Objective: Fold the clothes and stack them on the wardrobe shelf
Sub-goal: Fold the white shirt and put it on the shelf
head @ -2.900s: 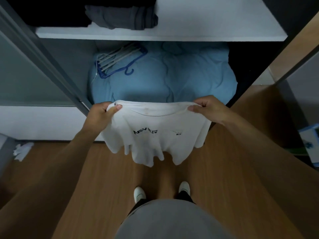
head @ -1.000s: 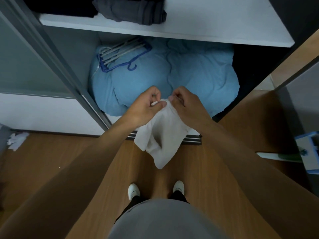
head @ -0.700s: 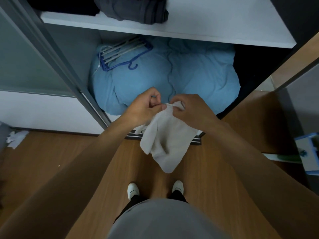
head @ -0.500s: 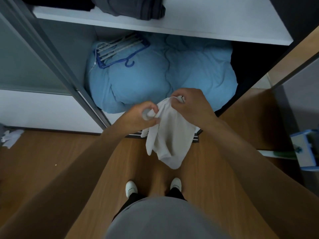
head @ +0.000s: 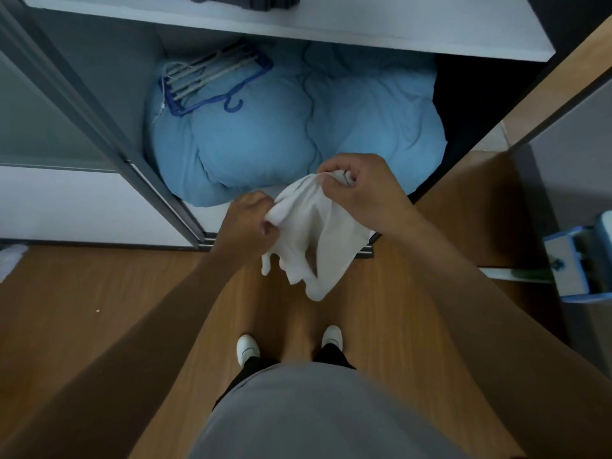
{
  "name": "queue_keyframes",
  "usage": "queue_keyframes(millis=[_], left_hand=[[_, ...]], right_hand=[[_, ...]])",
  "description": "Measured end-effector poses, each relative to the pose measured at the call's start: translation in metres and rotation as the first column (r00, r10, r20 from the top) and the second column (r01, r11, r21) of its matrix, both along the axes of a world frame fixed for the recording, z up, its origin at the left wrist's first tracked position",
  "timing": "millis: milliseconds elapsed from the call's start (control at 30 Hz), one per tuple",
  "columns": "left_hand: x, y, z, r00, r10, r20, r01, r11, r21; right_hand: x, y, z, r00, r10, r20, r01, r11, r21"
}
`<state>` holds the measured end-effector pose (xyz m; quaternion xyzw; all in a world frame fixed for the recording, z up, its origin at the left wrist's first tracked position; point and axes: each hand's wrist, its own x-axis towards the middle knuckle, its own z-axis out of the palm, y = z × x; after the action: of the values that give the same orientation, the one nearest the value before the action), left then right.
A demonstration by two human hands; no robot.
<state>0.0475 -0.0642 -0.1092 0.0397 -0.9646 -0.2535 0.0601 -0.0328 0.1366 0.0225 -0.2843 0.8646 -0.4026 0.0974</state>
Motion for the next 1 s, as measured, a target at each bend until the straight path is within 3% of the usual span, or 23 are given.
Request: queue_keyframes(millis=[100, 200, 267, 367, 467, 600, 800, 900, 1000], left_hand=[[0.005, -0.003, -0.002, 1.000, 0.023, -0.022, -0.020, 0.992, 0.122], [0.008, -0.007, -0.002, 0.992, -0.126, 0.014, 0.120, 0.969, 0.218], [0.011, -0.007, -0.005, 0.986, -0.143, 0.084, 0.118, 0.961, 0.249], [0.018, -0.007, -0.007, 0.987, -0.059, 0.151, 0.008, 0.948, 0.318], [0.020, -0.008, -0.004, 0.991, 0.123, 0.049, -0.132, 0.911, 0.391], [0.021, -0.020, 0.004, 0.935, 0.348, 0.066, -0.336, 0.812, 0.477], [0.024, -0.025, 0.008, 0.938, 0.347, -0.016, -0.317, 0.874, 0.368], [0.026, -0.025, 0.007, 0.958, 0.285, -0.028, -0.266, 0.923, 0.279], [0.030, -0.032, 0.011, 0.997, 0.075, 0.004, -0.070, 0.912, 0.403]], right_hand=[[0.002, 0.001, 0.003, 0.996, 0.071, 0.057, -0.070, 0.997, -0.009], [0.004, 0.001, 0.006, 0.981, 0.176, 0.078, -0.177, 0.984, 0.013], [0.006, 0.000, 0.007, 0.973, 0.213, 0.086, -0.215, 0.976, 0.020], [0.008, 0.000, 0.008, 0.960, 0.257, 0.114, -0.262, 0.965, 0.028], [0.010, 0.003, 0.007, 0.943, 0.290, 0.161, -0.303, 0.951, 0.060], [0.008, 0.004, 0.002, 0.958, 0.244, 0.152, -0.271, 0.943, 0.192], [-0.001, 0.006, -0.008, 0.981, 0.175, 0.081, -0.193, 0.886, 0.423], [-0.001, 0.004, -0.013, 0.994, 0.081, 0.072, -0.102, 0.927, 0.361], [0.004, 0.001, -0.014, 0.973, -0.057, 0.222, 0.023, 0.988, 0.155]])
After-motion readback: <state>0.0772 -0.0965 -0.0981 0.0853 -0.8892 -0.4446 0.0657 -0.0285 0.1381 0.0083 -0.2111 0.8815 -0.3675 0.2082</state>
